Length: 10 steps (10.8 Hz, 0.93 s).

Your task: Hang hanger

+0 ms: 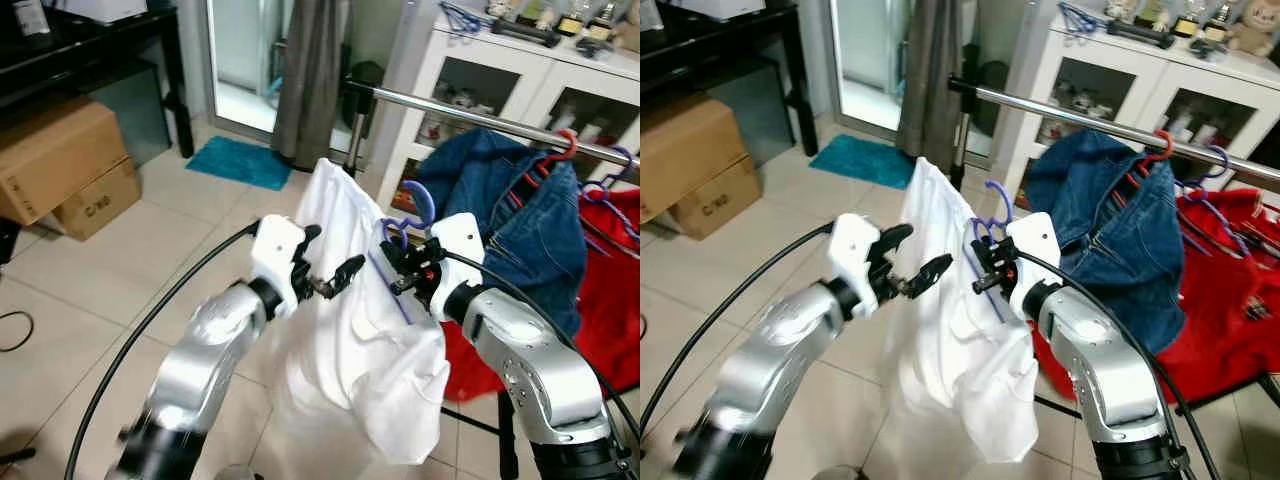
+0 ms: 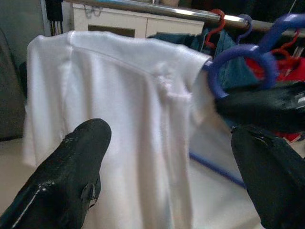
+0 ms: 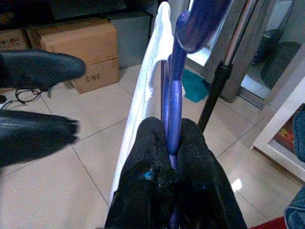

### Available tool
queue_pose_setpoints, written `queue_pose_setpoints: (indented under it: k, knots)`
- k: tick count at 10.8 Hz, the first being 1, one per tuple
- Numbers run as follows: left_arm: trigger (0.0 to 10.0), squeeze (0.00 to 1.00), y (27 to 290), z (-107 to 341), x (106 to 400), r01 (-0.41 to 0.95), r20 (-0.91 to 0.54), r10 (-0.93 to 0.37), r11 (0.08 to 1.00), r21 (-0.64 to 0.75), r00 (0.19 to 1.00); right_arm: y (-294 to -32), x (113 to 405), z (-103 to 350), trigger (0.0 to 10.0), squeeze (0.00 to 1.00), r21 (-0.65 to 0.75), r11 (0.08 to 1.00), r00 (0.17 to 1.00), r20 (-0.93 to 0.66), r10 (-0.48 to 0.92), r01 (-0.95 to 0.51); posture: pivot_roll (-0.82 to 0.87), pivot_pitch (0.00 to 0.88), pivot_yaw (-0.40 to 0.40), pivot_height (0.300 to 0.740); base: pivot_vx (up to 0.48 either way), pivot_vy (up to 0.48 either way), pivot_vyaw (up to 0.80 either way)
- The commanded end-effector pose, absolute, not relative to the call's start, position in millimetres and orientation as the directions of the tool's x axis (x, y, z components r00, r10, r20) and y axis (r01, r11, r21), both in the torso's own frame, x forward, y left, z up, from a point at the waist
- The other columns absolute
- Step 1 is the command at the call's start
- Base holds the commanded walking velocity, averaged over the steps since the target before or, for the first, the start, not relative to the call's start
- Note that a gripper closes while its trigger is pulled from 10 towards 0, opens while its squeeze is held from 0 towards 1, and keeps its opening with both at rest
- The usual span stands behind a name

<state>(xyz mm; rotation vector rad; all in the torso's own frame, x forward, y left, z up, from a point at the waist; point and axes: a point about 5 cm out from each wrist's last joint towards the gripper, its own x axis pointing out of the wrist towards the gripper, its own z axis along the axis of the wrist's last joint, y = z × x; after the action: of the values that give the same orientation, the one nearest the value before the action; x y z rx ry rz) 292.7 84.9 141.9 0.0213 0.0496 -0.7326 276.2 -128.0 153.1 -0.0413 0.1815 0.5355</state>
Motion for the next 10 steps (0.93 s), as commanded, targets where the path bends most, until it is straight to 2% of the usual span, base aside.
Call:
queue_pose_setpoints:
  k: [1,2,3,6,7,8,10]
  knots:
    - [10.0,1.0,82,141,298,0.668,-0.054,-0.666,0.744,0.026,0.744,-127,278,170,10.0,0.0,-0.004,0.86,0.854,-0.121,0.506,-0.51,0.12,0.03,-0.111,0.74,0.0,0.0,0.0]
    - [10.0,0.97,79,140,304,0.678,-0.049,-0.677,0.735,0.014,0.734,-125,278,172,10.0,0.0,0.004,0.858,0.853,-0.115,0.51,-0.513,0.11,0.03,-0.108,0.74,0.0,0.0,0.0]
    - [10.0,0.0,75,137,311,0.688,-0.061,-0.686,0.725,0.029,0.725,-123,277,172,10.0,0.0,0.009,0.858,0.852,-0.112,0.512,-0.514,0.11,0.032,-0.103,0.74,0.0,0.0,0.0]
    - [10.0,0.0,69,124,324,0.68,-0.08,-0.677,0.733,0.019,0.732,-120,274,176,10.0,0.0,0.034,0.85,0.844,-0.104,0.526,-0.526,0.1,0.041,-0.103,0.74,0.0,0.0,0.0]
    - [8.9,0.0,69,122,326,0.678,-0.081,-0.674,0.735,0.024,0.734,-119,274,177,10.0,0.0,0.037,0.847,0.841,-0.103,0.531,-0.53,0.1,0.041,-0.103,0.74,0.0,0.0,0.0]
    - [0.0,0.0,70,123,331,0.667,-0.074,-0.663,0.745,0.035,0.745,-117,272,177,10.0,0.0,0.041,0.84,0.833,-0.104,0.543,-0.542,0.1,0.043,-0.102,0.74,0.0,0.0,0.0]
    - [0.0,0.0,72,125,335,0.662,-0.06,-0.659,0.748,0.053,0.75,-116,271,177,10.0,0.0,0.045,0.838,0.831,-0.106,0.545,-0.544,0.1,0.045,-0.101,0.74,0.0,0.0,0.0]
